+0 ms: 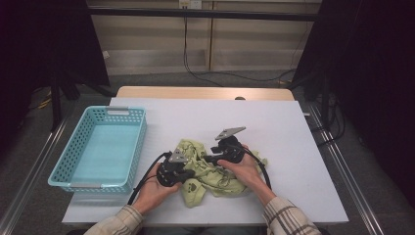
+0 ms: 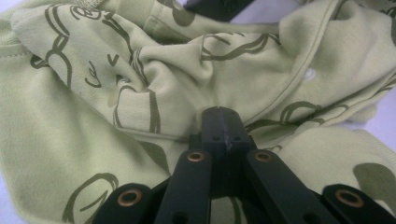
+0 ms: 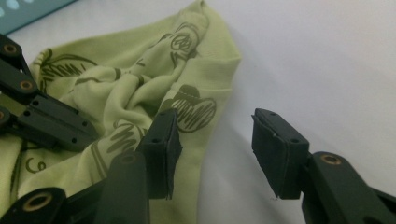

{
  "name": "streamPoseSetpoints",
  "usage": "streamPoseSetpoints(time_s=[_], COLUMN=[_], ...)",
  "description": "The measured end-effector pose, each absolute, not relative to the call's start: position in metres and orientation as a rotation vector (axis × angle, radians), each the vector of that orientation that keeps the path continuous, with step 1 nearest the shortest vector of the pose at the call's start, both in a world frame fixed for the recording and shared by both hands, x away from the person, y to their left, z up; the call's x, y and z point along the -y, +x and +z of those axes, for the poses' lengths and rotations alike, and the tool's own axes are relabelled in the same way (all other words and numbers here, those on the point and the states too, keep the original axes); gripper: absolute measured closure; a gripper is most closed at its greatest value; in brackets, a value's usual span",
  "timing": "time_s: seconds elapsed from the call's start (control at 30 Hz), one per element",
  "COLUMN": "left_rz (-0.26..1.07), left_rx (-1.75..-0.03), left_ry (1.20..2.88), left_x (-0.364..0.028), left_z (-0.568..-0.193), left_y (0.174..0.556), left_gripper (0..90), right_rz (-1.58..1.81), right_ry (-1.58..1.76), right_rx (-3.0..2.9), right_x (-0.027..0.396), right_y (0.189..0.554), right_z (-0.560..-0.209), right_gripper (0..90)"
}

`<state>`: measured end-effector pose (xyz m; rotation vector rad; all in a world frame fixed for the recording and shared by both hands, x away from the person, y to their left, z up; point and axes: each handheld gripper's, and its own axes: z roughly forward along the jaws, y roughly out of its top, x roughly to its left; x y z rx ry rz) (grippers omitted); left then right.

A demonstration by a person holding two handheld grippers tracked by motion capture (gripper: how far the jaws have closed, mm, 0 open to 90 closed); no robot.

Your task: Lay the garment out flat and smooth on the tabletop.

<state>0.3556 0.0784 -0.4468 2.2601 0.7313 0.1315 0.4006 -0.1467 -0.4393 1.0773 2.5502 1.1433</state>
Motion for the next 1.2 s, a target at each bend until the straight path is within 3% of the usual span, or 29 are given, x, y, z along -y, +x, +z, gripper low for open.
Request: streamPoseSetpoints(time_s=[0.33,0.87,0.93,1.1,1.2], left_rz=[0.135,0.079,0.075,0.076,0.076], left_rx=[-0.74,-0.7,-0.702,-0.702,-0.699], left_ry=[2.261,2.249,2.245,2.244,2.247], left_x=[-0.08,-0.08,-0.08,-0.08,-0.08], left_z=[-0.446,-0.448,-0.449,-0.449,-0.448], left_y=[0.357,0.362,0.362,0.362,0.363], left_gripper=[90.0,90.0,90.0,90.0,90.0], right_rz=[1.286,1.092,1.085,1.154,1.147], right_ry=[1.046,1.043,1.037,1.041,1.036], right_rx=[-2.5,-2.688,-2.695,-2.748,-2.712], right_x=[0.152,0.136,0.135,0.136,0.137], right_y=[0.401,0.406,0.405,0.405,0.405], right_z=[-0.43,-0.447,-0.447,-0.447,-0.446], right_gripper=[51.7,54.8,59.1,84.0,85.7])
